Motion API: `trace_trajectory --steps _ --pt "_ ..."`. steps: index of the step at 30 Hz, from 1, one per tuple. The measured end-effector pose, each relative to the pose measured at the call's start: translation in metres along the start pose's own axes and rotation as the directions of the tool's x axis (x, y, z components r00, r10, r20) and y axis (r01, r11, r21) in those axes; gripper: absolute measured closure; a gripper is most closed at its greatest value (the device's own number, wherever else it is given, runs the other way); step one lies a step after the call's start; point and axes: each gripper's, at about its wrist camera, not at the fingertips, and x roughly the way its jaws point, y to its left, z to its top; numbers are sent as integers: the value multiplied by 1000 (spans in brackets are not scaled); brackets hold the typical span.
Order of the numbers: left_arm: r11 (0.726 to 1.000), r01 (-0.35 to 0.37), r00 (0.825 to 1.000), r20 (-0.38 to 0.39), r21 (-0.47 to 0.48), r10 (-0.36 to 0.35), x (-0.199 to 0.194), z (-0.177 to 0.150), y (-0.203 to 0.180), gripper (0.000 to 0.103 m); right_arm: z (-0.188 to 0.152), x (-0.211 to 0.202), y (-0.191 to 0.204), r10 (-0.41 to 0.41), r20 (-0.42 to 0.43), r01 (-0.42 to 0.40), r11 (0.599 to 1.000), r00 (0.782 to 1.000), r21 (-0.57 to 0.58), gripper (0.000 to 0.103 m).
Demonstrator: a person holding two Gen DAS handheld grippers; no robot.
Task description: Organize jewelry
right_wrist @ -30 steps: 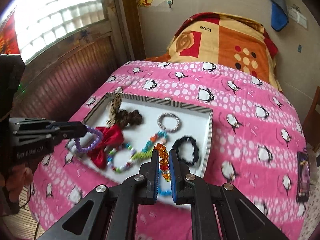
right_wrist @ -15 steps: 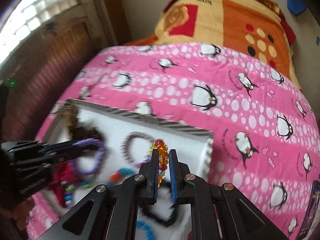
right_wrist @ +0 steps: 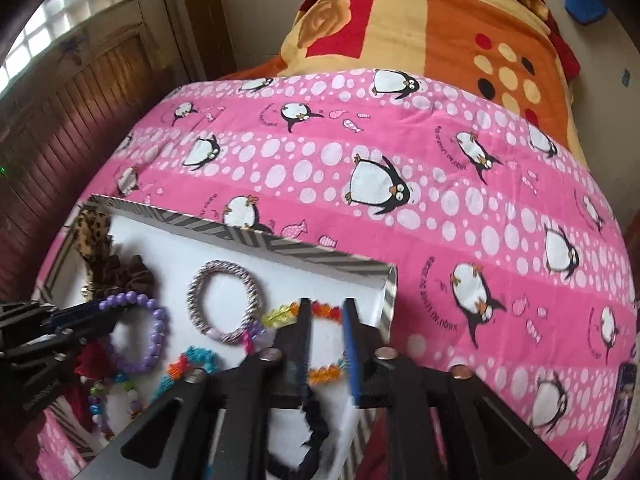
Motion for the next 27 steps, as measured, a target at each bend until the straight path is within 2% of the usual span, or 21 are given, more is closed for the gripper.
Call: trace_trajectory --steps 1,4,18,27 --pt "1000 1 1000 8 -3 -1 -2 -1 0 57 -3 -5 1 6 9 -6 1000 1000 4 67" --pt "1000 -21 1000 21 -5 21 -10 -5 -1 54 -14 -19 6 18 25 -19 1000 1000 16 67" --pt "998 -44 993 105 -46 48 -67 -60 13 54 -82 -78 40 84 73 -92 989 994 112 62" --pt "996 -63 984 162 -58 71 -103 -106 28 54 -121 -108 77 99 82 -107 989 992 100 61"
